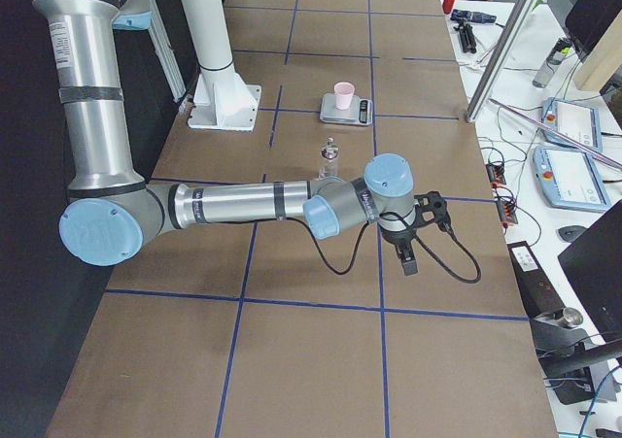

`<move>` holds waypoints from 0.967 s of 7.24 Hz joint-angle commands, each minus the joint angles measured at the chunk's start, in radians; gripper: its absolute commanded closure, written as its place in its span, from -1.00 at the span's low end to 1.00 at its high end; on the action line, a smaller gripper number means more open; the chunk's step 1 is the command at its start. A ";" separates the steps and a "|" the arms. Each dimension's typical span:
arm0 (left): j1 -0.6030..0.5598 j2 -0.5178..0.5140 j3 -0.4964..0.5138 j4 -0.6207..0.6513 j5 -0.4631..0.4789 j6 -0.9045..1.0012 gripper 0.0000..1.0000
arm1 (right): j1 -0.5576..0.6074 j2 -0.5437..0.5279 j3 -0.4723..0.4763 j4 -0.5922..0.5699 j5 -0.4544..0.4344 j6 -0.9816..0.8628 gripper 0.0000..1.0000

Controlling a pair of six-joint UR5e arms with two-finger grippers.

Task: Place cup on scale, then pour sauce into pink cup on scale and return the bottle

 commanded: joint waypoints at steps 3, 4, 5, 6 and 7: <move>0.000 0.017 0.014 0.004 -0.005 -0.010 -1.00 | 0.005 -0.227 0.011 0.016 0.119 -0.013 -1.00; 0.001 0.014 0.073 0.006 -0.005 -0.011 -1.00 | 0.005 -0.231 0.017 0.009 0.150 -0.013 -1.00; -0.002 0.014 0.098 -0.002 -0.008 -0.003 -1.00 | -0.030 -0.226 0.040 0.006 0.157 -0.014 -1.00; -0.002 0.010 0.097 0.009 0.001 -0.006 -1.00 | -0.043 -0.226 0.051 -0.013 0.172 -0.014 -1.00; 0.000 0.014 0.118 0.009 0.006 -0.004 -1.00 | -0.044 -0.232 0.066 -0.019 0.169 -0.016 -1.00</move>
